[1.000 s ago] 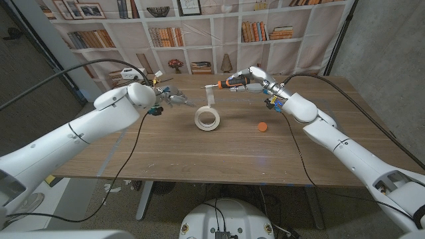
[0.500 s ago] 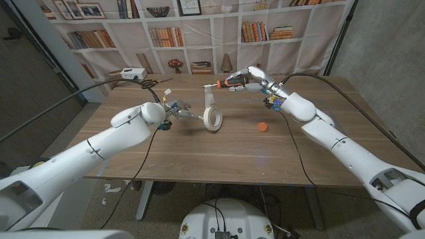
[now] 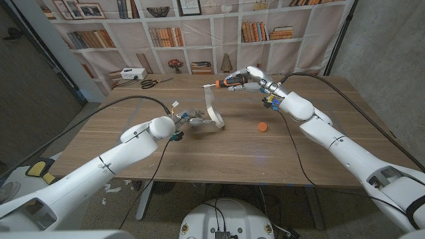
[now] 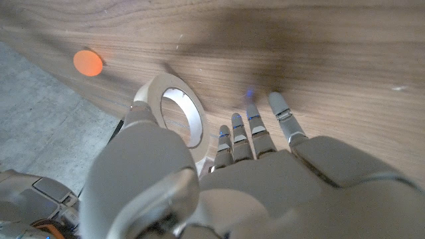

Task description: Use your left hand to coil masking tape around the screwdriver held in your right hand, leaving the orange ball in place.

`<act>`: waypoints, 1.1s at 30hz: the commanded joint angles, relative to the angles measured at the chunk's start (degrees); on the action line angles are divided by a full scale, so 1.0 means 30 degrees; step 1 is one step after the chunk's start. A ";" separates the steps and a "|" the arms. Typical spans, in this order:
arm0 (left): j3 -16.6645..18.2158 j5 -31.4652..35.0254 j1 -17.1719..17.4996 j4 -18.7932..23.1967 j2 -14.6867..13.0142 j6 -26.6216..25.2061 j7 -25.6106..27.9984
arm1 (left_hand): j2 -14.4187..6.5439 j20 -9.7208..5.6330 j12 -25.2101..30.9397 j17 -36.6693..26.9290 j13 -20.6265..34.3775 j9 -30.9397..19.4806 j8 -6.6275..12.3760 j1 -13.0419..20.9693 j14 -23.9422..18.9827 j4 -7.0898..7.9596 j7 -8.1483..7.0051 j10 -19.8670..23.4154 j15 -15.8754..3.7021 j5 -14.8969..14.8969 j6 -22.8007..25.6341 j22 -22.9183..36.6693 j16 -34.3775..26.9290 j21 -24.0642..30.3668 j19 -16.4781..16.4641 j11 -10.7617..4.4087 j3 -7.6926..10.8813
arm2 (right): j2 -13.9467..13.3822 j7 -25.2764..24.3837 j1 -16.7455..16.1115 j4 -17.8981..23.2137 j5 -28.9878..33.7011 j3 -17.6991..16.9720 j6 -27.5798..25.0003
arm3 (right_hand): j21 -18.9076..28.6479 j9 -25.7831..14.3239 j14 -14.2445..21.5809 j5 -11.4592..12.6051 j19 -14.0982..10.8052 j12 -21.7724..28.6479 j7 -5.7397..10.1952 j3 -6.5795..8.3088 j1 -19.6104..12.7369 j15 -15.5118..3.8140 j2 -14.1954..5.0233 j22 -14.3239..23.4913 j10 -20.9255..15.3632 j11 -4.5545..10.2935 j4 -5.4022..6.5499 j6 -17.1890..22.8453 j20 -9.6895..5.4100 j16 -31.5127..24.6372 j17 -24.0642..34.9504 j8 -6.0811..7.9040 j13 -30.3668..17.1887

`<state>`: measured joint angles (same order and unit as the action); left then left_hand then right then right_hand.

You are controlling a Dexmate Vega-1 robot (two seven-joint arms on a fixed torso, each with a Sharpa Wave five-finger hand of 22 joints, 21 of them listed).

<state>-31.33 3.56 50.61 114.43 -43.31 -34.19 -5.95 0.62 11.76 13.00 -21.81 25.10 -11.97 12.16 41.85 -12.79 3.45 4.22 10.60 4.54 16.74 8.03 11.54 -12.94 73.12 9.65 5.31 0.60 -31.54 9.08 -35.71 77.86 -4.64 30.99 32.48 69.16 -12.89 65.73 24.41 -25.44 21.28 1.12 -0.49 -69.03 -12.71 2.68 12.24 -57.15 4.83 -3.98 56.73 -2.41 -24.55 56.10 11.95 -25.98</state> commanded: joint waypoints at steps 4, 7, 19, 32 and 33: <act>0.1796 -0.3749 0.1600 -0.1404 0.1043 0.5391 -0.0535 | 0.0248 0.0131 -0.0640 0.0367 -0.0226 0.0002 -0.0644 -0.0243 0.0988 -0.0042 0.0030 -0.2262 0.0296 -0.0818 -0.2848 0.0153 0.0255 -0.0386 0.1152 0.0451 -0.0380 | 0.0365 0.0144 0.0483 -0.0777 -0.0041 0.0242 0.0038 | 0.0173 -0.0072 0.0225 0.0066 0.0096 0.0076 0.1662 -0.0041 -0.3725 -0.0168 -0.3804 -0.0003 -0.0316 0.0107 -0.0031 0.1939 -0.2810 0.0136 0.0041 0.0158 -0.0087; 0.1796 -0.3531 0.1621 -0.1415 0.1063 0.5782 -0.0246 | 0.0612 0.0125 -0.0834 0.0531 -0.0447 0.0058 -0.0707 -0.0196 0.2054 -0.0151 0.0045 -0.3730 0.0512 -0.0668 -0.4348 0.0143 0.0501 -0.0703 0.1720 0.0369 -0.0698 | 0.0430 0.0176 0.0536 -0.0944 -0.0126 0.0255 0.0163 | 0.0197 -0.0075 0.0236 0.0069 0.0102 0.0059 0.1677 -0.0054 -0.3736 -0.0167 -0.3811 -0.0015 -0.0316 0.0079 -0.0023 0.1926 -0.2809 0.0150 0.0048 0.0152 -0.0084; 0.2617 -0.4587 0.1992 -0.1876 0.3176 0.4763 0.2289 | -0.3425 -0.0066 0.1722 0.2360 -0.2195 0.0129 0.1270 0.5646 -0.4611 -0.3853 0.0458 0.3517 -0.1705 -0.1244 0.2310 -0.0081 -0.1960 0.1349 -0.4116 -0.0520 0.3602 | 0.0310 0.0152 0.0404 -0.1022 -0.0337 0.0109 0.0505 | 0.0299 -0.0084 0.0293 0.0075 0.0142 0.0003 0.1658 -0.0113 -0.3800 -0.0166 -0.3828 -0.0070 -0.0328 0.0036 -0.0002 0.1908 -0.2814 0.0212 0.0078 0.0145 -0.0098; -0.0154 -0.3574 -0.1143 -0.3310 0.3467 0.1647 0.0872 | -0.2582 -0.0170 0.1236 0.3106 -0.2681 0.0080 0.0735 0.6123 -0.4734 -0.4299 0.0361 0.3546 -0.1560 -0.0808 0.2174 -0.0267 -0.1422 0.1580 -0.4848 -0.0249 0.4460 | 0.0099 0.0089 0.0242 -0.1100 -0.0461 -0.0116 0.0862 | 0.0372 -0.0092 0.0312 0.0080 0.0186 -0.0028 0.1657 -0.0166 -0.3848 -0.0165 -0.3829 -0.0114 -0.0331 0.0024 0.0016 0.1889 -0.2808 0.0274 0.0101 0.0137 -0.0138; -0.0243 -0.3427 -0.1159 -0.3301 0.3720 0.1297 0.1272 | -0.2765 -0.0383 0.1504 0.3205 -0.2777 0.0069 0.0838 0.6535 -0.5631 -0.4392 0.0365 0.4527 -0.1927 -0.0701 0.2692 -0.0270 -0.1684 0.1764 -0.5392 -0.0576 0.4879 | 0.0082 0.0085 0.0212 -0.1095 -0.0522 -0.0150 0.0852 | 0.0377 -0.0093 0.0313 0.0080 0.0191 -0.0029 0.1648 -0.0171 -0.3850 -0.0164 -0.3829 -0.0118 -0.0332 0.0026 0.0018 0.1881 -0.2808 0.0280 0.0103 0.0134 -0.0144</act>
<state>-27.54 -8.87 51.86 107.14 -34.58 -22.73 -1.87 -7.61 11.22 16.55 -12.53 17.07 -11.61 14.36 60.13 -26.31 -9.40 5.38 20.64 0.00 13.99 13.58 10.64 -17.08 77.47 -4.50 4.59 13.59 -30.62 9.65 -34.41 74.68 -5.80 31.37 34.40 70.03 -12.93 66.12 24.39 -25.12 20.99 1.01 -0.88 -69.22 -12.90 2.58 11.71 -57.56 4.81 -4.05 56.83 -2.74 -23.89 56.12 12.06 -26.18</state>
